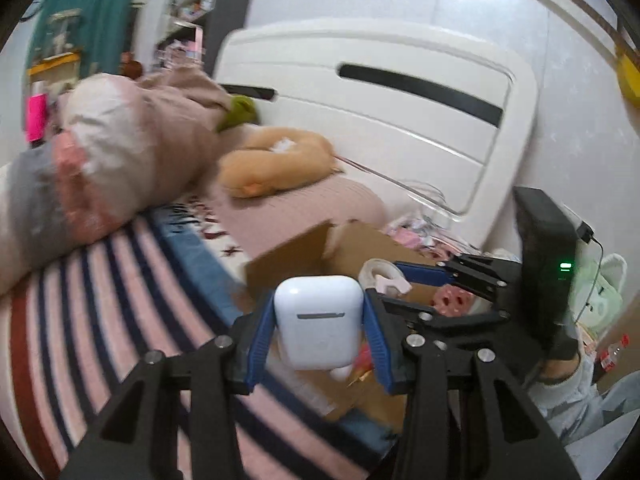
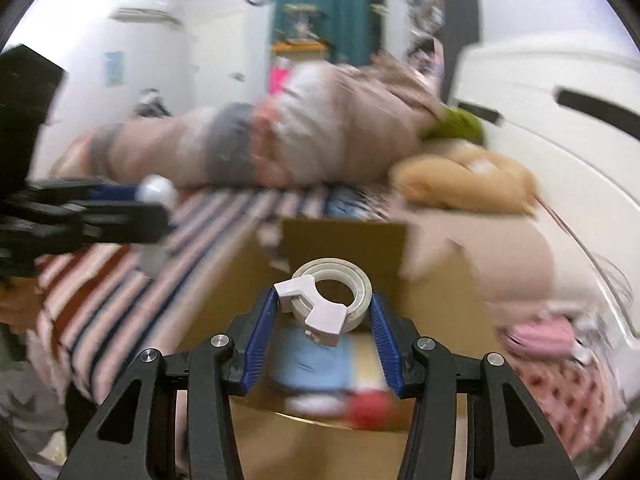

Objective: Organize rigid objects

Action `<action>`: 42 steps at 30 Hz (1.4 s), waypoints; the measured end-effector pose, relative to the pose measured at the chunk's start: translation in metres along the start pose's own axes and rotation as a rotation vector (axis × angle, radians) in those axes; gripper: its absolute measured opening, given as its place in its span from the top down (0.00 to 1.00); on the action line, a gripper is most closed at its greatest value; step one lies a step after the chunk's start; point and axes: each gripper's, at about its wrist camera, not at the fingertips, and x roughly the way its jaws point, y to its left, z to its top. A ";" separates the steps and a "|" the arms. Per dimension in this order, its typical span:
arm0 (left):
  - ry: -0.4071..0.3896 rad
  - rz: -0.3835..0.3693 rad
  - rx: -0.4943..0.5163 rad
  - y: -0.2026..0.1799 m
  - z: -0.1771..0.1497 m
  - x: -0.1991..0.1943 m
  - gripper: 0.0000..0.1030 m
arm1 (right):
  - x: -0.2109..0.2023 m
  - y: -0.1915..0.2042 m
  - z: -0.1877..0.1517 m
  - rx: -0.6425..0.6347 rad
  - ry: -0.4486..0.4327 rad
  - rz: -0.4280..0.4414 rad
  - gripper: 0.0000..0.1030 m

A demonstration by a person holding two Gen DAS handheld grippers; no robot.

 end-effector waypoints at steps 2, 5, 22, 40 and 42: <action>0.040 -0.018 0.009 -0.010 0.007 0.023 0.61 | 0.006 -0.017 -0.004 0.005 0.025 -0.023 0.57; 0.098 -0.029 0.020 -0.019 0.009 0.050 0.61 | 0.014 -0.032 -0.008 0.001 0.039 -0.022 0.57; 0.203 -0.069 0.053 -0.023 -0.005 0.077 0.61 | 0.027 -0.054 -0.016 0.047 0.012 0.049 0.52; -0.016 0.161 -0.045 -0.005 -0.009 -0.010 0.12 | -0.001 -0.030 0.008 -0.062 -0.037 0.198 0.32; -0.056 0.236 -0.063 -0.001 -0.011 -0.025 0.06 | -0.010 -0.022 0.016 -0.090 -0.067 0.231 0.20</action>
